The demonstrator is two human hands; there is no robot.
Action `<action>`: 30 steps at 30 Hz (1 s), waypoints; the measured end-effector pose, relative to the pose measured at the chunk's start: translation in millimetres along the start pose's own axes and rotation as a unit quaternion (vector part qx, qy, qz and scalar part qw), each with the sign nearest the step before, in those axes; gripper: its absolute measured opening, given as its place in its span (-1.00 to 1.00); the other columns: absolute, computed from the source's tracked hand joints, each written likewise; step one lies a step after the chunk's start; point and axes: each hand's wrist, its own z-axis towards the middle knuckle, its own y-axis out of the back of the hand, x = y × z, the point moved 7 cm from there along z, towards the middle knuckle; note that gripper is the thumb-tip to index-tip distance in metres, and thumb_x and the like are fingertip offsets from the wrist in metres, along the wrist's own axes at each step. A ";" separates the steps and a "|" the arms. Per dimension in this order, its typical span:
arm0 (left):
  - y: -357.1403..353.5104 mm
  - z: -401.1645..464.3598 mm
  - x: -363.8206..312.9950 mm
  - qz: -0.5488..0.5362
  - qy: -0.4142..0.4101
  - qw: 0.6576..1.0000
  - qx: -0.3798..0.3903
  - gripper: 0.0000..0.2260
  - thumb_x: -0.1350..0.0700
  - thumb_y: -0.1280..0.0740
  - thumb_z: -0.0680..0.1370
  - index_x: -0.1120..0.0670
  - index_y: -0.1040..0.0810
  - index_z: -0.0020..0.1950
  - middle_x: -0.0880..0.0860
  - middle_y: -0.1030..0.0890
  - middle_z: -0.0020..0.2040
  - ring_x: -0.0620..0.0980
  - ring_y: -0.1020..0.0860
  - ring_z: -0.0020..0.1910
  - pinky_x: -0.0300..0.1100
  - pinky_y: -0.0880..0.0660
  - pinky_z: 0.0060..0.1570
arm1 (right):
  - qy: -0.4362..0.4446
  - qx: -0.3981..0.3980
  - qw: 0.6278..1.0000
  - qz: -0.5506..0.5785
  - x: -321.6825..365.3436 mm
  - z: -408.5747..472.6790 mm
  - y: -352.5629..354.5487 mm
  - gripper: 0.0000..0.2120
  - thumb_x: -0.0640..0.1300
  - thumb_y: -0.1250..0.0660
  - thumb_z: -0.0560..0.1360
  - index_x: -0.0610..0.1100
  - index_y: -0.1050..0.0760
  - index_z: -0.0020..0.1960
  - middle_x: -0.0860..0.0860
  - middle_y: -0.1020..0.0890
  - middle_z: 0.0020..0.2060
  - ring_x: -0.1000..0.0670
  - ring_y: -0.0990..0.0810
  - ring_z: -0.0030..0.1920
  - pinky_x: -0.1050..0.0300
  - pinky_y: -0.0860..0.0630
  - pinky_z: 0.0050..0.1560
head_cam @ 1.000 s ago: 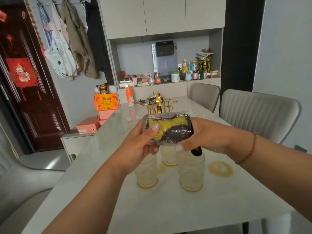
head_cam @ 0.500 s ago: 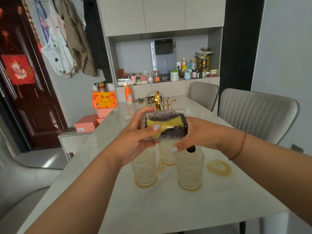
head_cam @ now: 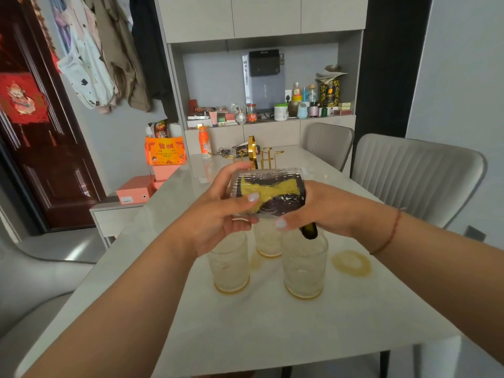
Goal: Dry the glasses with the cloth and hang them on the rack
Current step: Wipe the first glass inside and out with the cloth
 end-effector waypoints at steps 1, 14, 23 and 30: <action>-2.0 1.1 1.1 -0.012 0.021 1.000 0.007 -0.44 -0.09 -0.51 0.34 -0.11 -0.48 0.32 0.13 -0.64 0.10 0.12 -0.60 -0.17 -0.10 -0.54 -0.21 | 0.014 -0.034 0.993 -0.108 3.5 -1.4 3.2 -0.39 -0.15 -0.57 0.30 -0.03 -0.47 0.31 0.15 -0.61 0.17 0.28 -0.56 0.11 0.34 -0.45 0.17; -18.2 14.6 -8.8 -0.004 -0.058 0.998 0.017 -0.61 0.17 -0.41 0.43 -0.11 -0.45 0.20 0.08 -0.60 0.21 0.14 -0.63 0.04 0.05 -0.57 -0.04 | 0.036 -0.029 0.998 0.032 9.1 -5.7 15.6 -0.60 -0.16 -0.44 0.32 0.05 -0.52 0.13 0.22 -0.70 -0.05 0.25 -0.63 0.02 0.40 -0.49 -0.03; -9.7 30.8 -8.7 0.021 0.044 0.996 -0.080 -0.62 -0.24 -0.25 0.53 -0.02 -0.43 0.21 0.06 -0.57 -0.18 -0.06 -0.43 -0.50 -0.31 -0.35 -0.52 | 0.097 -0.130 0.914 -0.371 7.1 13.7 18.5 -0.46 0.21 -0.46 0.33 0.14 -0.45 0.26 0.28 -0.56 0.16 0.38 -0.44 0.20 0.08 -0.06 0.51; -6.2 30.7 -12.1 0.097 -0.038 0.994 -0.045 -0.48 -0.09 -0.44 0.31 -0.15 -0.35 0.21 0.09 -0.58 0.15 0.10 -0.65 -0.24 -0.11 -0.63 -0.25 | -0.006 -0.126 0.979 0.162 -16.1 25.0 39.9 -0.61 -0.01 -0.40 0.31 -0.11 -0.60 0.10 -0.07 -0.71 0.02 -0.01 -0.68 0.00 0.19 -0.57 -0.02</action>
